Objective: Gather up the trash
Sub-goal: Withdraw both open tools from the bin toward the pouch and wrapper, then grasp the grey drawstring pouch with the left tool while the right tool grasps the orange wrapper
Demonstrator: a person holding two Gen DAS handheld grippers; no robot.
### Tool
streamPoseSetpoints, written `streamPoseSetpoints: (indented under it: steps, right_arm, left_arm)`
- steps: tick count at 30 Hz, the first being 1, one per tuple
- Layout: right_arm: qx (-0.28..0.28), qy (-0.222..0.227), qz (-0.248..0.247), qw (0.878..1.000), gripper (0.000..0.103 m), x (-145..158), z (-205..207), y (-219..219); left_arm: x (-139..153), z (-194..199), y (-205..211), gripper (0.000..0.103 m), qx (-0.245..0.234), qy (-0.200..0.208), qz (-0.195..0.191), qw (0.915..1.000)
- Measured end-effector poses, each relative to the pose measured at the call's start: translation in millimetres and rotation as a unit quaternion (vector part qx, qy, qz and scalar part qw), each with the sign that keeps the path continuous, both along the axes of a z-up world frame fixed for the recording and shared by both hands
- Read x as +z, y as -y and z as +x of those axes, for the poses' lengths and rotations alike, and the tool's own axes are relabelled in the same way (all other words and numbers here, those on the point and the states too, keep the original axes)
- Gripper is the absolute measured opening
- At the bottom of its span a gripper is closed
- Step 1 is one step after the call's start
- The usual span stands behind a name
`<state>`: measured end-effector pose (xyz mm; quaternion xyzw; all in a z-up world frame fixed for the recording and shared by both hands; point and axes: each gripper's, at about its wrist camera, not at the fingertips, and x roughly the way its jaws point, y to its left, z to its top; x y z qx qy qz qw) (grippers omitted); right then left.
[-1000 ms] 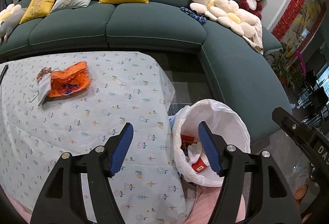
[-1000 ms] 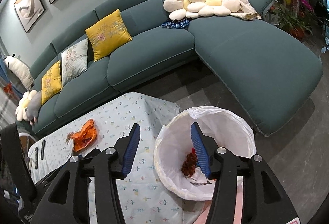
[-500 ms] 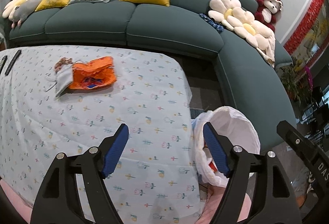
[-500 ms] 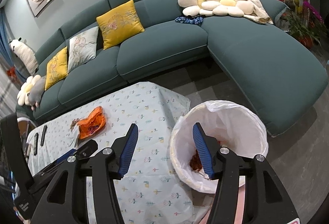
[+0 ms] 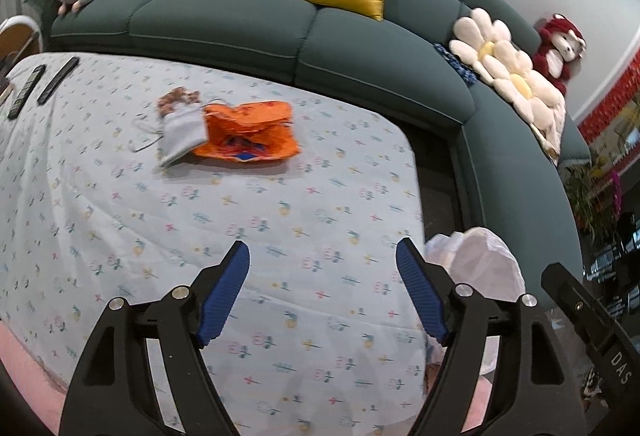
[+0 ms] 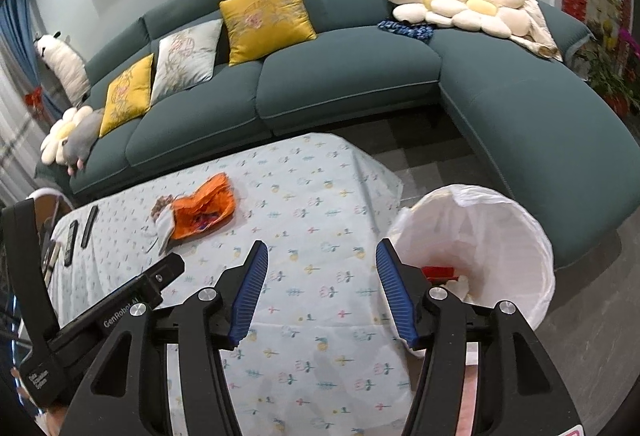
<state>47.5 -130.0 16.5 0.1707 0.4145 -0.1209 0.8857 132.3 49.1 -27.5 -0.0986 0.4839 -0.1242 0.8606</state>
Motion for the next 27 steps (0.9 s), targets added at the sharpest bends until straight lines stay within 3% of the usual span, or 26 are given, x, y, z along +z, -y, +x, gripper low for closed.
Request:
streamPoseSetpoints:
  steps: [18,27]
  right_arm:
    - [0.058,-0.048,0.006,0.997,0.06,-42,63,-84]
    - [0.06,-0.086,0.049,0.993,0.06,-86,132,-115]
  left_arm:
    - [-41,42,-124,0.083,0.113,-0.044,0.006,0.9926]
    - [-68,98,-159,0.083,0.138,-0.079,-0.009,0.9872]
